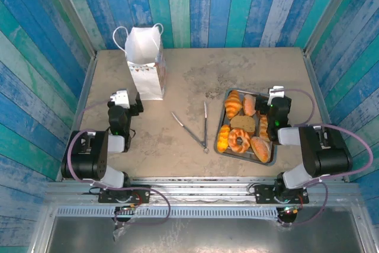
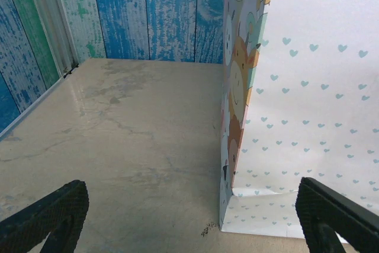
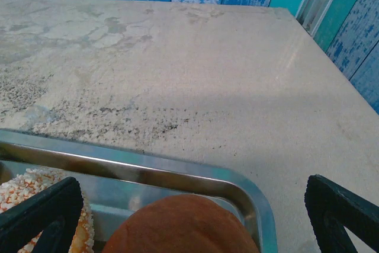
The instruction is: Place the fake bread into the paper bag
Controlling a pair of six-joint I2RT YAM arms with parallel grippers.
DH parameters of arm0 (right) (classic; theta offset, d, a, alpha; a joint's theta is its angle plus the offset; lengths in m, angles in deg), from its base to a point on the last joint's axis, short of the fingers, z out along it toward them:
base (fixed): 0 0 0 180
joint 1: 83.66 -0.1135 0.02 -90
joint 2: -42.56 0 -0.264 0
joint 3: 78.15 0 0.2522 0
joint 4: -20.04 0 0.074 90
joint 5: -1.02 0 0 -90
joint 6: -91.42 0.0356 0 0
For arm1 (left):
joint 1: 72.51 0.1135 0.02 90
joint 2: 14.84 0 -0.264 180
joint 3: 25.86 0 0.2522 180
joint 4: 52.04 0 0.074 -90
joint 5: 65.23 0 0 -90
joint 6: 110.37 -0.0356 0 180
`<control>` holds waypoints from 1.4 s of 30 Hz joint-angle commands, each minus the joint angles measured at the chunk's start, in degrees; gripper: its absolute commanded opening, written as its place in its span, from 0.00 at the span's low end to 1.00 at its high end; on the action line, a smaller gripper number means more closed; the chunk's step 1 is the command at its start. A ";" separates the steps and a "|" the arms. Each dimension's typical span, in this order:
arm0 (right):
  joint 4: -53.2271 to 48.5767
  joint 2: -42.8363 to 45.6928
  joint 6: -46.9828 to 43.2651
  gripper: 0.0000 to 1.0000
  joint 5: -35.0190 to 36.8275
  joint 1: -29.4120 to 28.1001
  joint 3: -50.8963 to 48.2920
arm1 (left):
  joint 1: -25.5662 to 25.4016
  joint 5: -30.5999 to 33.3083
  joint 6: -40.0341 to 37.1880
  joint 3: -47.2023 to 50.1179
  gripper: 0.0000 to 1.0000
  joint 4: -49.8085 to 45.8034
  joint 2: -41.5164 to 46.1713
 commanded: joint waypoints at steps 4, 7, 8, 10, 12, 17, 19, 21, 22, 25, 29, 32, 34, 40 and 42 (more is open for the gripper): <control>0.46 0.71 0.38 1.00 0.90 -0.01 -0.01 | 0.24 -0.56 -0.70 -0.49 0.94 -0.15 -1.28; 0.49 0.76 0.36 1.00 0.92 0.04 -0.09 | 0.25 -0.51 -0.70 -0.42 0.94 -0.10 -1.25; 0.53 0.73 0.38 1.00 0.97 0.04 -0.09 | 0.25 -0.53 -0.70 -0.42 0.94 -0.15 -1.22; 0.51 0.73 0.38 1.00 0.95 0.04 -0.09 | 0.25 -0.56 -0.68 -0.45 0.94 -0.14 -1.25; 0.53 0.71 0.38 1.00 0.90 0.01 -0.09 | 0.20 -0.60 -0.65 -0.44 0.94 -0.08 -1.24; 0.40 0.63 0.36 1.00 0.97 0.03 0.00 | 0.24 -0.58 -0.61 -0.43 0.94 -0.15 -1.22; 0.45 0.63 0.38 1.00 0.97 0.00 0.00 | 0.25 -0.51 -0.57 -0.48 0.94 -0.15 -1.28; 0.45 0.63 0.38 1.00 0.94 0.02 0.00 | 0.24 -0.53 -0.57 -0.43 0.94 -0.15 -1.27; 0.42 0.63 0.38 1.00 0.89 0.00 0.00 | 0.25 -0.55 -0.59 -0.47 0.94 -0.15 -1.23; 0.45 0.72 0.38 1.00 0.93 0.03 -0.03 | 0.22 -0.55 -0.60 -0.45 0.94 -0.15 -1.26; 0.65 0.82 0.38 1.00 0.97 -0.02 -0.18 | 0.18 -0.51 -0.61 -0.32 0.94 -0.04 -1.25; 0.57 1.93 0.65 1.00 1.46 0.02 -0.23 | 0.25 1.34 -0.17 -0.35 0.94 -1.57 1.73; -5.51 5.67 0.12 1.00 0.50 0.04 1.18 | 0.25 3.40 1.26 -2.12 0.94 -10.98 8.54; -25.89 16.66 1.11 1.00 -3.54 0.03 8.44 | 0.25 6.01 14.29 -13.27 0.94 -37.61 24.09; -33.43 18.75 2.20 1.00 -6.14 0.03 11.92 | 0.20 3.96 17.75 -17.48 0.94 -44.36 26.53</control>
